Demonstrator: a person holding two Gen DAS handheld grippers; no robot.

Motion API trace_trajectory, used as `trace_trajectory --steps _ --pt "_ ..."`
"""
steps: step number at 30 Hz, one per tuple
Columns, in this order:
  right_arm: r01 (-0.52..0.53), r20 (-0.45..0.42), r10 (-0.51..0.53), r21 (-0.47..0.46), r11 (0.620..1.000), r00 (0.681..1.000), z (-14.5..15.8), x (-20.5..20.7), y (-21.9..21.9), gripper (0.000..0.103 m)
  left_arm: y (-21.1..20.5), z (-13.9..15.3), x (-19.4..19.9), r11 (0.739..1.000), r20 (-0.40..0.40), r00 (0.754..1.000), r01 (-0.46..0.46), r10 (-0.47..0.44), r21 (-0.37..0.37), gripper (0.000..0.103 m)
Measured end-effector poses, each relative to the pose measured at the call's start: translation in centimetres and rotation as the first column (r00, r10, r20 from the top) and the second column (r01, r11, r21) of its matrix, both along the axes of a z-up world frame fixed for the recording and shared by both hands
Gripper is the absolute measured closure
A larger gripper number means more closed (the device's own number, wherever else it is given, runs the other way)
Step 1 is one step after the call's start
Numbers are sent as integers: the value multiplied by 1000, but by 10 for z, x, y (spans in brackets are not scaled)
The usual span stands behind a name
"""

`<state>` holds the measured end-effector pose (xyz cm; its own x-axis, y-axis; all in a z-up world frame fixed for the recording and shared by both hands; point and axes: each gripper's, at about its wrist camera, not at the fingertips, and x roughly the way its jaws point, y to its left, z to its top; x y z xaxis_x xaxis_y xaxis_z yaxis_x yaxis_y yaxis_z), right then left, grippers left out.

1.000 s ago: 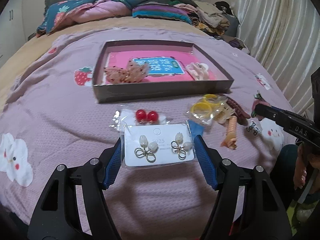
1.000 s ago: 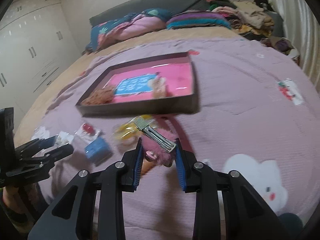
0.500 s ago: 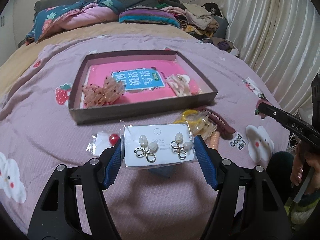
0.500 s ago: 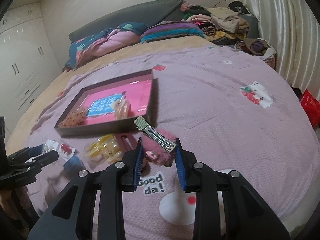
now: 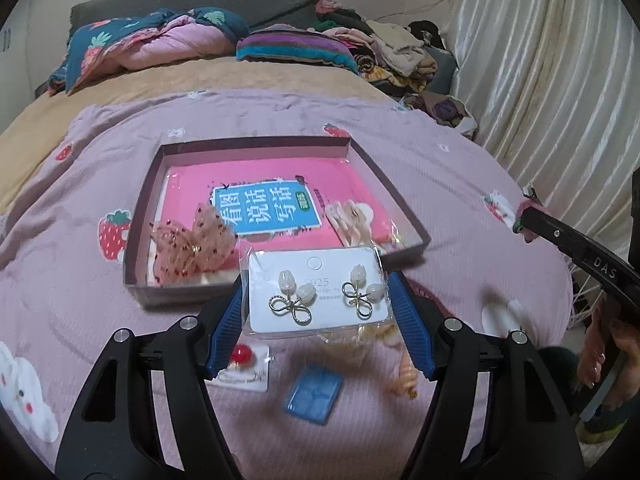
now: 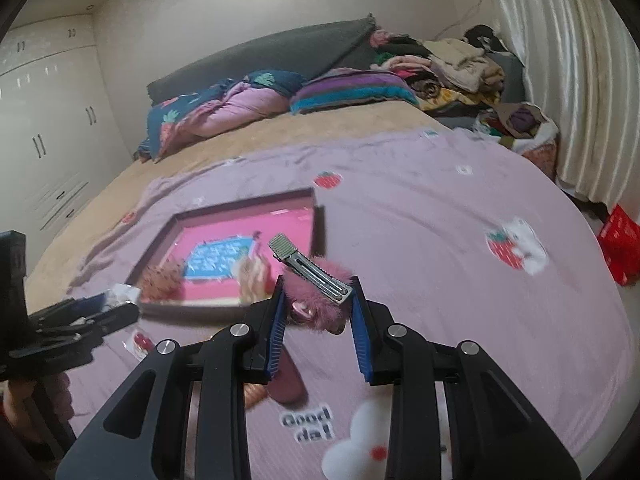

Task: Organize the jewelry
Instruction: 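Lower the earring card and fuzzy clip into the tray and open both tools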

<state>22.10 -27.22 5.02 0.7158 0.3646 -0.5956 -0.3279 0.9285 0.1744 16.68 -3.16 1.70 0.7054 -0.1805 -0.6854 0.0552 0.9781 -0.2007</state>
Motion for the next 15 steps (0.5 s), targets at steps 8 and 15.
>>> trace_trajectory --steps 8,15 --pt "-83 43 83 10 996 996 27 40 37 75 6 6 28 999 -8 999 -37 37 8 43" --pt "-131 -7 132 42 990 991 17 85 58 75 9 6 58 998 -27 998 -59 60 23 43"
